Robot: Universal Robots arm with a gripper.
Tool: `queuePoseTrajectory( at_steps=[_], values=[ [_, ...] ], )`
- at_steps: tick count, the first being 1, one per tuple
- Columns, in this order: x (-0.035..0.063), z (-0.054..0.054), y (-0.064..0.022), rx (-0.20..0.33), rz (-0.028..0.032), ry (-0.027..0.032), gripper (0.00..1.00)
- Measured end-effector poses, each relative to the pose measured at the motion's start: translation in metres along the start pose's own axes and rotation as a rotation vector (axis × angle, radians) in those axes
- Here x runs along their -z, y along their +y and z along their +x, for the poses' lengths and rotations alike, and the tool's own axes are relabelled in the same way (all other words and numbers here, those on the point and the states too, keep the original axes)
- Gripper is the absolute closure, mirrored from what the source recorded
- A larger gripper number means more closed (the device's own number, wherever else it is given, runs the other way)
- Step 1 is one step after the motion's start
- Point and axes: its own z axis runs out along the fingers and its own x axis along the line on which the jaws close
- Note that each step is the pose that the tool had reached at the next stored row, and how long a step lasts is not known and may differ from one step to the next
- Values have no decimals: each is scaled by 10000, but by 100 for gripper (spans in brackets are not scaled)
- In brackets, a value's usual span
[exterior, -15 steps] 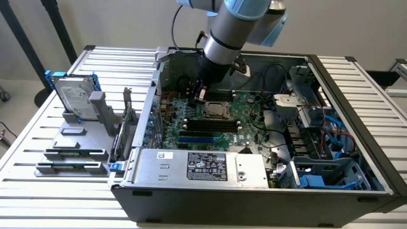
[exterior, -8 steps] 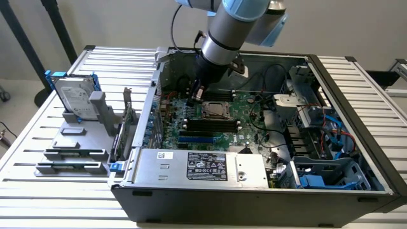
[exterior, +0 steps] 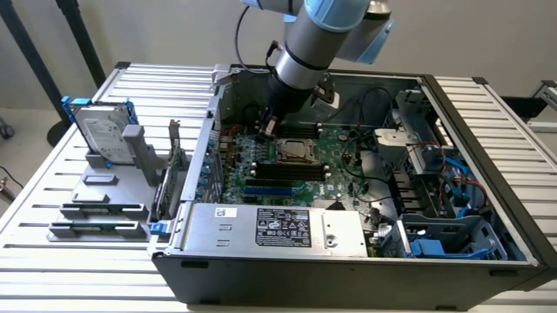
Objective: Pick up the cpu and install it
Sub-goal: 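Install the first cpu locking lever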
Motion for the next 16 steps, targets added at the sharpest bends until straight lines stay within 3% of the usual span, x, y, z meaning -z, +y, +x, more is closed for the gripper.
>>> queuePoseTrajectory(
  at_steps=[11,16],
  values=[
    [0,0,1,-1665,-95,598,89],
    [44,-2,-15,-2184,-112,778,89]
  ],
)
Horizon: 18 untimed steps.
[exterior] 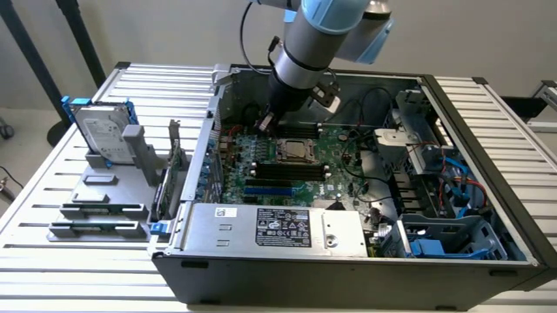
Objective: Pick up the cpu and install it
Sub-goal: 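Install the first cpu locking lever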
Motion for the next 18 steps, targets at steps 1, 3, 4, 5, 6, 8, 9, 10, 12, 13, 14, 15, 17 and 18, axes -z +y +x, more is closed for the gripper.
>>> queuePoseTrajectory(
  at_steps=[1,3,4,5,6,8,9,10,12,13,14,15,17,18],
  values=[
    [21,-1,-6,-85,-1,30,89],
    [63,-2,-19,-254,-7,88,89],
    [89,-4,-26,-316,-9,110,89],
    [114,-8,-32,-364,-12,127,89],
    [134,-13,-36,-408,-14,143,89],
    [159,-21,-41,-498,-20,176,89],
    [160,-23,-41,-550,-23,196,89],
    [161,-23,-40,-608,-27,215,89],
    [161,-24,-41,-719,-37,256,89],
    [160,-24,-41,-777,-42,280,89],
    [159,-24,-42,-842,-46,304,89],
    [158,-25,-43,-912,-51,329,89],
    [155,-27,-46,-1036,-59,375,89],
    [153,-31,-50,-1066,-62,387,89]
  ],
)
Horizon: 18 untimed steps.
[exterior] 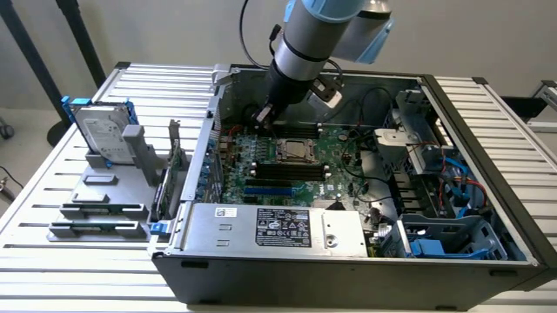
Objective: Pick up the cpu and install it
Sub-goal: 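Install the first cpu locking lever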
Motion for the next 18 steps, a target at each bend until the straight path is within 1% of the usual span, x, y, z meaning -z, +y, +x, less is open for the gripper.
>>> queuePoseTrajectory(
  at_steps=[2,5,7,9,13,18],
  values=[
    [-7,-13,-10,-38,-15,17,89],
    [-23,-33,-29,-109,-56,40,89],
    [-35,-43,-40,-212,-72,76,89],
    [-49,-58,-59,-295,-78,108,89],
    [-79,-109,-125,-350,-85,128,89],
    [-93,-130,-136,-484,-95,176,89]
  ],
)
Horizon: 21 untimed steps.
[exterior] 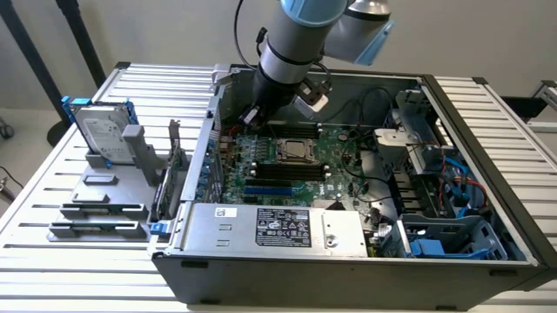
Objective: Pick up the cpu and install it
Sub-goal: 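Install the first cpu locking lever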
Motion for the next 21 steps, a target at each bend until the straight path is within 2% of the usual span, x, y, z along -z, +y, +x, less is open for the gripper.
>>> queuePoseTrajectory(
  at_steps=[5,10,14,17,21],
  values=[
    [-4,-9,-9,-47,10,50,89],
    [-8,-22,-25,-55,-7,130,89],
    [-9,-23,-26,-301,-39,267,89],
    [-11,-31,-36,-337,-18,367,89],
    [10,-43,-64,-313,-28,452,89]
  ],
)
